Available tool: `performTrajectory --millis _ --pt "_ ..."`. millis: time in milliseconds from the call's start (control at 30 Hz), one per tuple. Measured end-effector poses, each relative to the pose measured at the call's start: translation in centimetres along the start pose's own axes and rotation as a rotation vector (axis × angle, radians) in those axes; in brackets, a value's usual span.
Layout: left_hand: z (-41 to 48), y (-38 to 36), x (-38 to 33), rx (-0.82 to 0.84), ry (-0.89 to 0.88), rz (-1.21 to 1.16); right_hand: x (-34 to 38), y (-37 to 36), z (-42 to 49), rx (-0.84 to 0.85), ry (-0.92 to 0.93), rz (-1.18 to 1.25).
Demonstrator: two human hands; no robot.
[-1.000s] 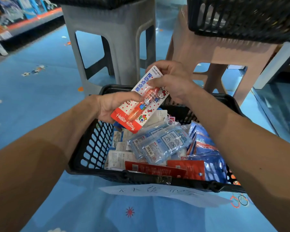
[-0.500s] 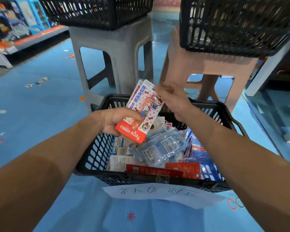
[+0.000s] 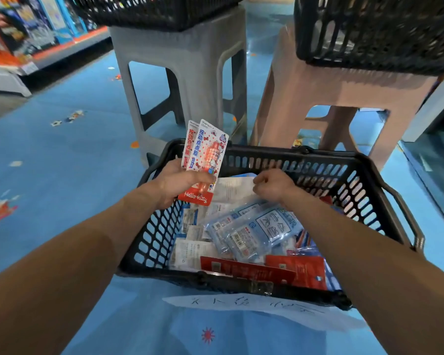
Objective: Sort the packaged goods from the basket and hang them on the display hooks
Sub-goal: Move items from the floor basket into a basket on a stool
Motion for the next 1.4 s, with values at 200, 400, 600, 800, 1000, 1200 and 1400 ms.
performTrajectory --millis 200,400,600,800,1000,1200,1400 --pt "0.1 0.1 -0.9 -0.087 -0.119 0.093 -0.5 1.8 0.2 -0.179 -0.026 0.216" --pt "-0.7 0.7 -2.6 -0.194 -0.241 0.079 0.8 5.5 -0.2 -0.254 0.019 0.499" --pt "-1.7 1.4 -3.9 -0.252 -0.290 0.201 1.1 9.3 -2.6 -0.386 0.054 0.440" --pt "-3.7 -1.7 -6.4 -0.188 -0.425 0.351 2.3 11.2 -4.2 -0.286 -0.082 0.621" --pt "-4.5 -4.5 -6.2 -0.016 -0.409 0.330 5.7 9.0 -6.1 0.033 -0.108 1.075" --pt "-4.1 -4.0 -5.1 0.017 -0.327 0.134 8.3 7.4 -6.2 0.177 -0.007 1.131" --pt "-3.1 -3.0 -4.6 -0.002 -0.252 -0.060 8.9 7.1 -5.7 0.143 0.166 0.772"
Point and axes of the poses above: each hand's wrist, its own z-axis towards the middle knuckle, its own y-axis out of the back of the hand, x = y × z, the point moved 9 cm from there along z, towards the middle knuckle, and after that the axes turned 13 degrees about -z, right-handed, at the moved point
